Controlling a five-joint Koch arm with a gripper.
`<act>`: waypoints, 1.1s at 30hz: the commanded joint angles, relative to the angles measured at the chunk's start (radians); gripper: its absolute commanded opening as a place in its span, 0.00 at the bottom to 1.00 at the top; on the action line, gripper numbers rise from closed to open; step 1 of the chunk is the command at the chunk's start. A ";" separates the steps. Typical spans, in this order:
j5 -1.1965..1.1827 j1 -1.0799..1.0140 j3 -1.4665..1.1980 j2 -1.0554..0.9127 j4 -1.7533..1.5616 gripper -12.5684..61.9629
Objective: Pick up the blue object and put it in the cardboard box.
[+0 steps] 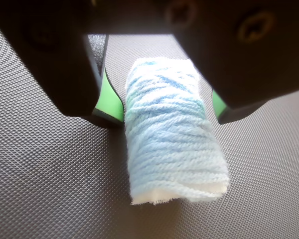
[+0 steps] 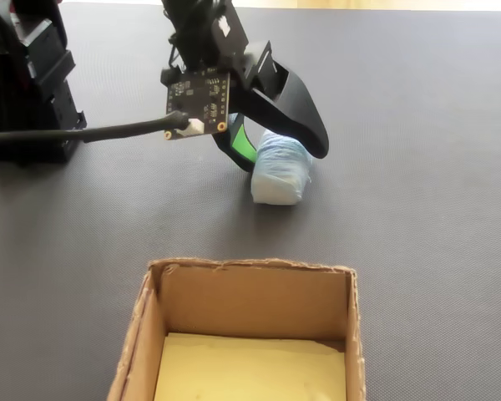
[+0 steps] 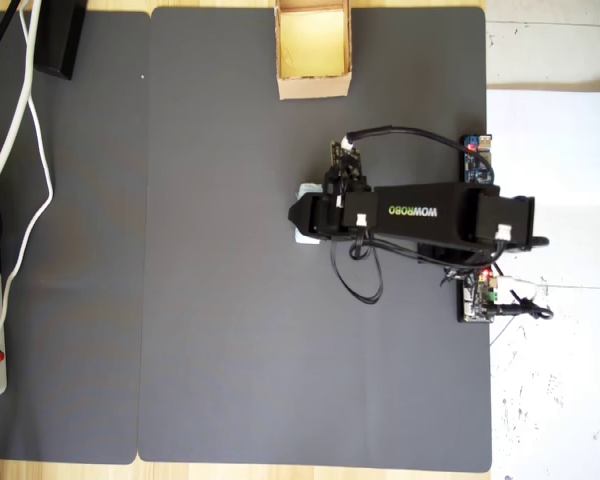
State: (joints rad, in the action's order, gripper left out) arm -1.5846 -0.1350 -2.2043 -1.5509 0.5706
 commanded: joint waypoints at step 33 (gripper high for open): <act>-0.034 -0.140 -0.399 -0.474 -0.904 0.29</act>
State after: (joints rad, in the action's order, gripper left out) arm -1.5969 -0.2746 -2.6354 -2.0003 -0.2286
